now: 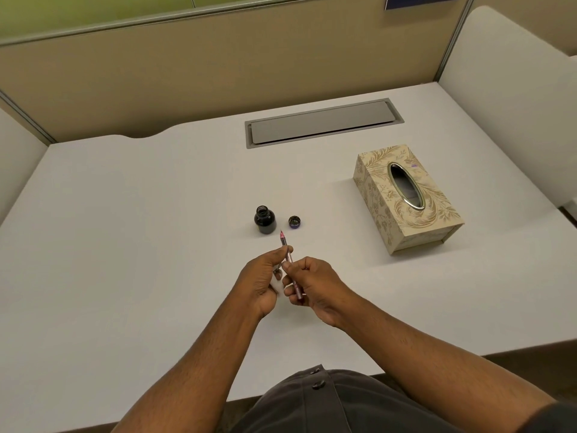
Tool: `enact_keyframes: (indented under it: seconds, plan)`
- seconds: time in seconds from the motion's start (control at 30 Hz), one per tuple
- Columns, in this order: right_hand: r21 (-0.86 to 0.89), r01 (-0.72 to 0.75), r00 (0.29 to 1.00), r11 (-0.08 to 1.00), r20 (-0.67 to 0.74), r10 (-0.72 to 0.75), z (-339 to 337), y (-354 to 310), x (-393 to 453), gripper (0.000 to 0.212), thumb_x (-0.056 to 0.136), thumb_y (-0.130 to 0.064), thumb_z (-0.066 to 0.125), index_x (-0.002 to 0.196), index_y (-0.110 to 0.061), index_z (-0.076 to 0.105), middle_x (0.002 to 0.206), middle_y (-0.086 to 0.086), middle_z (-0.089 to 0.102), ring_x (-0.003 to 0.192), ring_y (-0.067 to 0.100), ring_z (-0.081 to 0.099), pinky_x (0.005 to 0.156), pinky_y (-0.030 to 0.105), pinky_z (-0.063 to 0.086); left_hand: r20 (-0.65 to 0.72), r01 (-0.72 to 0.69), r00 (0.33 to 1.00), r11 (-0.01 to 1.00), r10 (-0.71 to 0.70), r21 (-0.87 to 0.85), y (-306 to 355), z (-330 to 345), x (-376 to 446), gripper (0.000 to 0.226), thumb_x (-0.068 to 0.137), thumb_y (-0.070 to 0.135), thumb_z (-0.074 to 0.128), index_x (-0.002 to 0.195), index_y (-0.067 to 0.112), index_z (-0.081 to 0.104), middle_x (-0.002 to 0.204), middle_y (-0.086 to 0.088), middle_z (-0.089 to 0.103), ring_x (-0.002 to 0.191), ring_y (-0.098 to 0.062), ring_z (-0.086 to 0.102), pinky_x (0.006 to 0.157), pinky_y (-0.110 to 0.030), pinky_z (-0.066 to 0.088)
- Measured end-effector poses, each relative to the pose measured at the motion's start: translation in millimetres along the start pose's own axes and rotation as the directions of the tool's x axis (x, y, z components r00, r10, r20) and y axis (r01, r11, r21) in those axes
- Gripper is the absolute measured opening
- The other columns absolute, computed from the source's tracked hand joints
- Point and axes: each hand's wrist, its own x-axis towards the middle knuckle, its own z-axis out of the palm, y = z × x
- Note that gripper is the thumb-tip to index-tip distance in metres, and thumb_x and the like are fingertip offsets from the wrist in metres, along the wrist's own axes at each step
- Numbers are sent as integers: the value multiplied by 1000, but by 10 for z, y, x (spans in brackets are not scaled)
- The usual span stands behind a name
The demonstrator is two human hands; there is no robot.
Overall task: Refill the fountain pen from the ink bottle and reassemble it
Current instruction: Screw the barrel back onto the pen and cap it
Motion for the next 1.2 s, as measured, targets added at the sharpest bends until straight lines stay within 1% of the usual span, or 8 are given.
enact_keyframes:
  seconds: [0.33, 0.57, 0.63, 0.83, 0.93, 1.03, 1.13, 1.2]
  plan:
    - [-1, -15, 1000, 1000, -10, 15, -72, 34, 21, 18, 92, -24, 65, 82, -9, 66, 77, 11, 73, 62, 16, 66, 58, 27, 54, 30, 46, 998, 999, -46, 4, -28, 52, -19, 12, 88, 18, 63, 87, 9, 71, 60, -1, 54, 43, -13, 37, 40, -23, 34]
    - [-295, 56, 987, 954, -126, -97, -110, -5, 60, 25, 84, -32, 71, 80, -7, 73, 76, 6, 73, 67, 13, 65, 60, 24, 51, -98, -14, 995, 988, 29, 152, 1, 54, -60, 10, 78, 25, 75, 81, 17, 79, 78, 3, 59, 68, -14, 37, 62, -28, 39]
    - [-386, 99, 973, 917, -155, -171, -122, -14, 88, 22, 83, -31, 72, 77, -10, 74, 71, 3, 72, 62, 11, 64, 59, 24, 53, -126, -39, 990, 981, 63, 188, 31, 64, -77, 17, 77, 31, 76, 86, 17, 78, 88, -1, 64, 78, -14, 55, 71, -31, 48]
    - [-713, 135, 916, 688, -175, -360, -190, 28, 204, 11, 84, -30, 72, 82, -19, 73, 65, -13, 64, 63, 5, 62, 59, 17, 48, -126, -167, 962, 886, 243, 433, 104, -88, -69, 9, 86, 30, 67, 95, 28, 67, 111, 8, 64, 100, -10, 56, 82, -31, 40]
    - [-771, 94, 901, 629, -204, -384, -208, 105, 273, 11, 82, -28, 71, 82, -17, 73, 65, -12, 63, 65, 8, 62, 59, 20, 46, -140, -139, 934, 693, 329, 707, 84, -247, -20, 43, 85, 31, 65, 126, 22, 59, 127, -3, 60, 111, -20, 56, 91, -34, 46]
    - [-810, 62, 887, 582, -222, -404, -226, 181, 335, 14, 81, -27, 70, 86, -14, 73, 73, -3, 70, 72, 16, 65, 67, 28, 51, -96, -26, 919, 301, 383, 953, 61, -451, 19, 66, 82, 32, 63, 143, 25, 39, 137, -6, 52, 123, -23, 49, 98, -36, 44]
    - [-876, 52, 885, 479, -182, -429, -219, 243, 390, 17, 84, -27, 65, 92, -13, 71, 80, 1, 72, 75, 18, 65, 70, 31, 53, -62, 84, 955, -65, 291, 994, 35, -629, 79, 77, 82, 31, 62, 149, 29, 24, 145, -6, 41, 131, -26, 41, 103, -40, 38]
    - [-911, 53, 884, 409, -148, -444, -206, 278, 428, 19, 86, -27, 63, 92, -11, 71, 80, 3, 71, 75, 20, 65, 71, 33, 54, -66, 103, 967, -142, 245, 984, 14, -693, 99, 79, 81, 31, 63, 149, 31, 22, 145, -6, 39, 131, -26, 40, 103, -40, 35]
